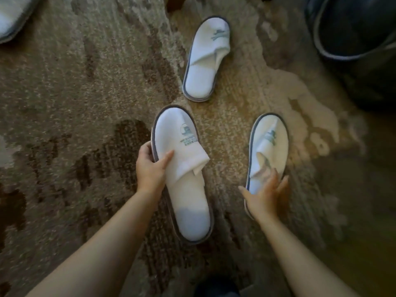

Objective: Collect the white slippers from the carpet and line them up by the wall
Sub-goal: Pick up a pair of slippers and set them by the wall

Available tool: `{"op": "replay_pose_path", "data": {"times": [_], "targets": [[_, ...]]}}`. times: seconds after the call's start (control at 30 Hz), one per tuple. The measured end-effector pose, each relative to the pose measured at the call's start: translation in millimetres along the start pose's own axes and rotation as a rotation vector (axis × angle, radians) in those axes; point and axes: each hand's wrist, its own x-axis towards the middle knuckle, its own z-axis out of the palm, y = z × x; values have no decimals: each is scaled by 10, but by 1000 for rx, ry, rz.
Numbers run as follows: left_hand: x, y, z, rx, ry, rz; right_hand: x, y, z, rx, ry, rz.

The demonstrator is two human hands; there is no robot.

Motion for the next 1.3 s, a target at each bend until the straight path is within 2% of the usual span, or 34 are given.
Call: {"op": "replay_pose_path", "data": {"times": [0.1,0.23,0.3,0.43,0.6,0.83,0.97,1.07,1.17,1.3], "targets": [[-46,-25,145,25,-69,-4,64,189,103,16,-82,130],[-79,-62,57,80,-66,-3,66,202,143,9,-27,131],[-74,-51,-35,72,-44,-29,27,114,82,92,13,78],[-109,271,-176,22,14,-82,-206,-272,-182,167,15,-175],[-482,1335,-622,-81,75,-58,-953,-932,-1052,155,-15,-302],[-1553,3405,-1352,-175,120,-14,-2245,-1764,-3083,223,-87,-376],[-2059,4652,-1612,-174,60,83,-2828,-2206,-4208,344,-97,-416],[-2333,5411,-1724,-153,12,166,-3105,-2453,-4861,426,-34,-472],[-2527,5912,-1807,-168,-53,220,-3331,-2602,-5295,503,10,-465],[-2643,6325,-1873,-135,-216,274,-3615,-2660,-5624,553,158,-431]]}}
